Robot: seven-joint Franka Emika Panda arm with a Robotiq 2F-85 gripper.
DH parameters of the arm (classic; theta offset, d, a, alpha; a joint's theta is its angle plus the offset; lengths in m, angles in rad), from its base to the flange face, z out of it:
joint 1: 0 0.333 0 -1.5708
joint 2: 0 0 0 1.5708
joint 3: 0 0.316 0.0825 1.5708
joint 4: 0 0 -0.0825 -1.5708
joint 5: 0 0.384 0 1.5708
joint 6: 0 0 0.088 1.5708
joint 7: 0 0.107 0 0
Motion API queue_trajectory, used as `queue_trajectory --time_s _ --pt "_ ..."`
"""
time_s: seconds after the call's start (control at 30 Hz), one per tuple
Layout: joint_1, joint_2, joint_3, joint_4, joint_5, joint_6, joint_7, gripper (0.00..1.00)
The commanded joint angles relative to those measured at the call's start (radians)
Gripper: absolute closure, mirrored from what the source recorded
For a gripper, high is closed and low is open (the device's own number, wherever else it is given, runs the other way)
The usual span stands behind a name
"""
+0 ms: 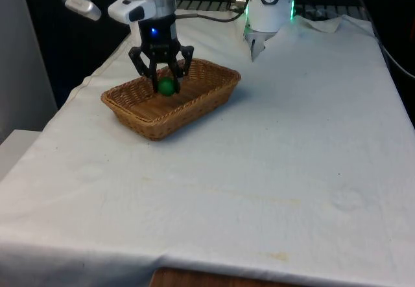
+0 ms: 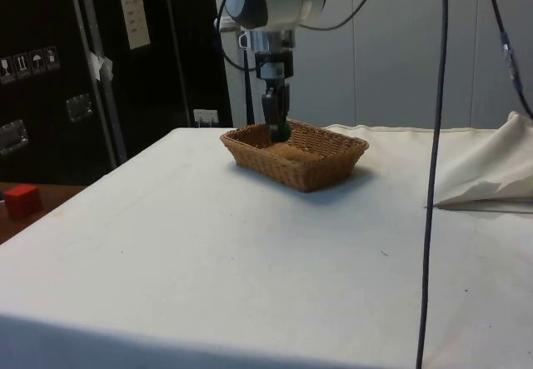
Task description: Pick up the ball and place it into the basket.
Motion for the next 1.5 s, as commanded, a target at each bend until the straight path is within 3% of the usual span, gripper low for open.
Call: queue_trajectory --time_s 0.0,0.23,0.47,0.7,0.73,0.9,1.0,1.03,1.07,1.3,1.47 --pt "-0.003 0.009 0.007 -0.001 0.011 0.021 -0.006 1.00" --pt "0.006 0.025 0.000 -0.001 0.006 0.034 0.003 1.00" --pt "0.004 0.024 0.000 0.000 0.005 0.024 0.002 1.00" --pt "0.010 0.024 -0.007 -0.001 -0.001 0.029 0.007 1.00" --pt "0.005 0.024 -0.001 0.000 0.005 0.024 0.002 1.00" --pt "0.016 0.022 -0.015 0.001 -0.006 0.029 0.012 1.00" --pt "0.016 0.022 -0.016 0.001 -0.004 0.029 0.011 1.00" --pt "0.010 0.022 -0.010 0.003 0.003 0.024 0.003 1.00" --pt "0.016 0.024 -0.015 0.001 -0.003 0.030 0.010 1.00" --pt "0.011 0.027 -0.011 0.003 0.003 0.024 0.003 1.00" --pt "0.017 0.029 -0.018 0.002 -0.003 0.032 0.009 1.00"
